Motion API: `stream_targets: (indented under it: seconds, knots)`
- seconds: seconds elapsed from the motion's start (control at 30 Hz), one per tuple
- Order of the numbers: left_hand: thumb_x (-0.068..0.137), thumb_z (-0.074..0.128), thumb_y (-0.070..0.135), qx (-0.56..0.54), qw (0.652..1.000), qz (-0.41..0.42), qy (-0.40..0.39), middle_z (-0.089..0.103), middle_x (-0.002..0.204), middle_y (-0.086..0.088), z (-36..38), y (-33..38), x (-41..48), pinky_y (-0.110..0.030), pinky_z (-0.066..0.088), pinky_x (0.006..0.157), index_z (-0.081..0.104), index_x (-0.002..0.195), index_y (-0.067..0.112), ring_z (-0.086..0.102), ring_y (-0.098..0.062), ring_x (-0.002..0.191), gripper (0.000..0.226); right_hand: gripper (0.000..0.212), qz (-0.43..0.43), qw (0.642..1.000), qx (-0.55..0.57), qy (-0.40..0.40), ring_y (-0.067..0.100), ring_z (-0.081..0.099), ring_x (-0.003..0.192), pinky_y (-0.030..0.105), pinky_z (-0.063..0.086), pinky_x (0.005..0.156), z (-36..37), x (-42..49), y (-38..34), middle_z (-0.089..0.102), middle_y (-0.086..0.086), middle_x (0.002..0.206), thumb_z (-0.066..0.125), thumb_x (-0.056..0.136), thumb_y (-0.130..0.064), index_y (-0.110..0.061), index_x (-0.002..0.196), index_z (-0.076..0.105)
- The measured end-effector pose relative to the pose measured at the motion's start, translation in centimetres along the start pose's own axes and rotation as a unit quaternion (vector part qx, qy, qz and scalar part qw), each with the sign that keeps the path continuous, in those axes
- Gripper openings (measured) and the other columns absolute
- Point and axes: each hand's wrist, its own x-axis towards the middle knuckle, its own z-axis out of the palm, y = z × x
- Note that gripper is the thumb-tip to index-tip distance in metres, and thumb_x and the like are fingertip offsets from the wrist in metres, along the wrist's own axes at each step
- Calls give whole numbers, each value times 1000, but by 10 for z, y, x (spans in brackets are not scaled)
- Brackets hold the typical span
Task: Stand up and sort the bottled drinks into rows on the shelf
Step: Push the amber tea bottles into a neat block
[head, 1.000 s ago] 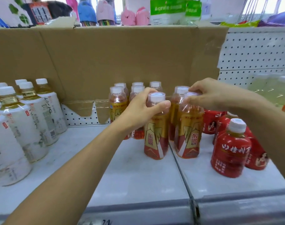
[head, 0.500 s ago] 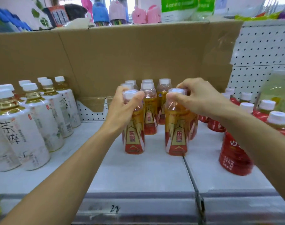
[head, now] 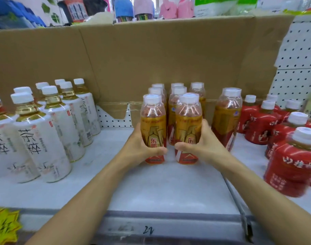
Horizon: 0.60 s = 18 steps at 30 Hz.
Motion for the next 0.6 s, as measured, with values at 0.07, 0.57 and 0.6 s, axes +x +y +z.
stream_targets:
  seconds: [0.07,0.57,0.6]
  knots:
    - [60,96,26,7,1000,-4,0,67,113,15,0,-3,2,-27,54,93,39,129,37,66,4,101,90,77,4,1000,-11,12,-7,56,95,22,48,90,5,0,5,55,-24,105,87,71,-29,-34,125,32]
    - [58,90,52,49,998,31,35,60,122,14,6,-16,10,-31,53,94,34,136,35,62,-6,110,97,52,-147,948,-61,276,11,52,111,27,47,91,-3,3,12,53,-10,118,61,89,-51,-19,128,48]
    - [60,90,50,49,998,32,37,60,122,14,6,-16,10,-30,52,93,34,136,34,62,-5,109,95,53,-166,919,-78,348,12,46,114,28,42,95,-10,5,11,48,-9,120,65,88,-43,-17,130,47]
